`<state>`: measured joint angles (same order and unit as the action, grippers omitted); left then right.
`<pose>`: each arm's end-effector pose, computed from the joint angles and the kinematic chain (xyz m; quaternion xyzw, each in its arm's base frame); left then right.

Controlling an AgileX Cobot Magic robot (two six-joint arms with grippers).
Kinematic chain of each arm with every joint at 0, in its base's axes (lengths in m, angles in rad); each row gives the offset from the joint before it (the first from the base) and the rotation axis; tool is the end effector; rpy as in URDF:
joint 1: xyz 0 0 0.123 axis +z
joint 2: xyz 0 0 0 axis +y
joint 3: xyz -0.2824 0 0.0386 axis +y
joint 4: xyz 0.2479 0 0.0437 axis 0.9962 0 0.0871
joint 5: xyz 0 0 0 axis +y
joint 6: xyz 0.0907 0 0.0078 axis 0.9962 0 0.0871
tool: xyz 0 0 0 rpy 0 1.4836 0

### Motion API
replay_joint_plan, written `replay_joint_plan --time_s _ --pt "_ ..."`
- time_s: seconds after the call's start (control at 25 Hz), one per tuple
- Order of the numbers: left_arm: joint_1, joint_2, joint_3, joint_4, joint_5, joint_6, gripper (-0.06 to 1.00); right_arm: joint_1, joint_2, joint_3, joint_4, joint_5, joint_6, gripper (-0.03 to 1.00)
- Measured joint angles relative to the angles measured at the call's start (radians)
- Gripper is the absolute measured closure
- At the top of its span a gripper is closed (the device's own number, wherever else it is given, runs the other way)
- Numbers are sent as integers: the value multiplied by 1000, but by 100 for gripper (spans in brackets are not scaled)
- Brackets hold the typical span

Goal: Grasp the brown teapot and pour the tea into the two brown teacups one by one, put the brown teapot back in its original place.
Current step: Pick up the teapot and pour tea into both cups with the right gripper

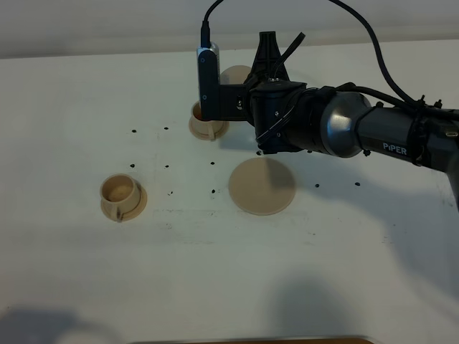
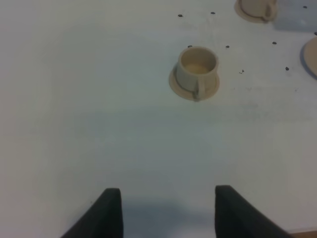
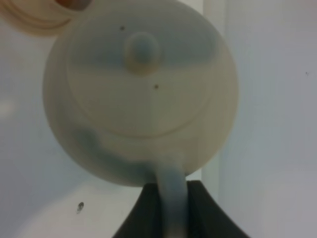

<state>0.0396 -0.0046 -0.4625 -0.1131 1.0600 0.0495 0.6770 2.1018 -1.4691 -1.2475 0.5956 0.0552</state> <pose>-0.0012 -0.0090 0.2672 0.0055 0.8601 -0.0339 0.5089 0.3874 0.2491 0.1827 -0.6258 0.6319 -0.3332 0.3131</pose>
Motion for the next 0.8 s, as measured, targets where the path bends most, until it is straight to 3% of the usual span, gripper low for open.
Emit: replay_joint_plan --time_s 0.8 --pt "0 0 0 0 0 -1 46 0 0 0 -16 3 -55 88"
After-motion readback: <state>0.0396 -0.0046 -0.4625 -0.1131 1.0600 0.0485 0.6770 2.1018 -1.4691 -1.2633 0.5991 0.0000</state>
